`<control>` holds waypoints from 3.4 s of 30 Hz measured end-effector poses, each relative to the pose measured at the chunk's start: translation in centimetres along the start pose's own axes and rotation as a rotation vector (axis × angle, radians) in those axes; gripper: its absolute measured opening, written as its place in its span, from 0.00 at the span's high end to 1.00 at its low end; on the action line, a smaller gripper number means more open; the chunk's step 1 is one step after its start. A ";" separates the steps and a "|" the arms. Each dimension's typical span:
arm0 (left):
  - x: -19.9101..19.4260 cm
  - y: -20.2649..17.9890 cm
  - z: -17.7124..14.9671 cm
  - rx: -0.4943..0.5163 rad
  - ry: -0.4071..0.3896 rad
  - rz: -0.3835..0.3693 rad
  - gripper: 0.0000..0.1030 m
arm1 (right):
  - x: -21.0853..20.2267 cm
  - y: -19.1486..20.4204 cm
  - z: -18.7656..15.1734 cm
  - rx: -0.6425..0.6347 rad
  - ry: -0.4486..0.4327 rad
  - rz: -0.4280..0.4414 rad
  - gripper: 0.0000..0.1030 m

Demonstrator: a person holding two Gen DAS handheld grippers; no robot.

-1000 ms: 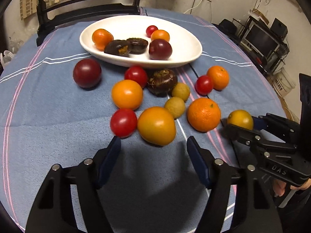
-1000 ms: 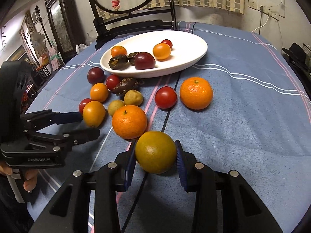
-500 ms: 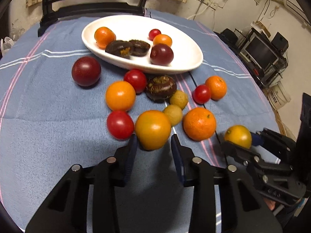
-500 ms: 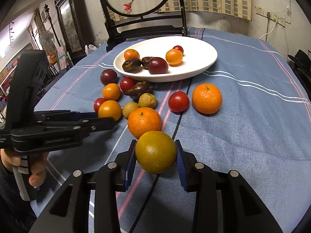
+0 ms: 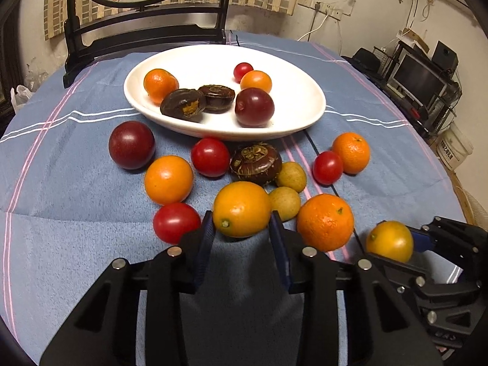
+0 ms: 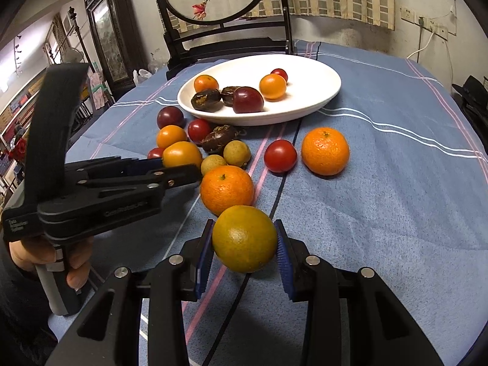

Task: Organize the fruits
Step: 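Grasp the yellow-orange fruit with the left tool while the right tool holds the citrus, then lower both held fruits onto the white plate and open both tools, then grasp a mandarin on the cloth with the right tool, then grasp a red cherry tomato with the left tool while the right tool holds the mandarin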

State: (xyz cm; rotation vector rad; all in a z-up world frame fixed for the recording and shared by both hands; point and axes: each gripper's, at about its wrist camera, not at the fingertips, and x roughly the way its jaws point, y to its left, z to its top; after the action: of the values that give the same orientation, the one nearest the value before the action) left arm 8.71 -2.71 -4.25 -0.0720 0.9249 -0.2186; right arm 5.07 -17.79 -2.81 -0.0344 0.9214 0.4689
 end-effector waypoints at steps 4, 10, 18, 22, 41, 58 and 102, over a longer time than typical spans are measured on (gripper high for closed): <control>-1.6 -0.2 -0.1 0.008 -0.042 -0.017 0.65 | -0.3 -0.2 0.1 0.008 -0.028 0.001 0.63; -4.5 0.0 1.5 0.007 -0.091 -0.046 0.65 | -1.4 -0.1 0.8 0.037 -0.088 0.020 0.63; -4.9 1.1 6.5 -0.007 -0.125 -0.019 0.65 | -2.4 1.9 6.3 -0.095 -0.145 0.012 0.63; -2.9 2.4 9.2 -0.048 -0.109 0.004 0.65 | 0.0 1.0 9.5 -0.107 -0.152 -0.014 0.63; 2.0 2.0 12.0 -0.035 -0.085 0.074 0.46 | 5.9 -2.6 12.4 0.042 -0.088 -0.065 0.56; -3.9 1.9 4.7 -0.026 -0.135 0.089 0.23 | 1.4 1.8 4.7 -0.126 -0.028 -0.066 0.52; -0.3 1.9 -0.4 0.093 0.009 0.130 0.47 | 0.1 0.0 2.4 0.025 -0.074 0.030 0.58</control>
State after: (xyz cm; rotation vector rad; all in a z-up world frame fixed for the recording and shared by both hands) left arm 8.57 -0.77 -4.56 0.0749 0.9234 -0.1413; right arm 6.91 -17.20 -1.45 0.0194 0.8554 0.4839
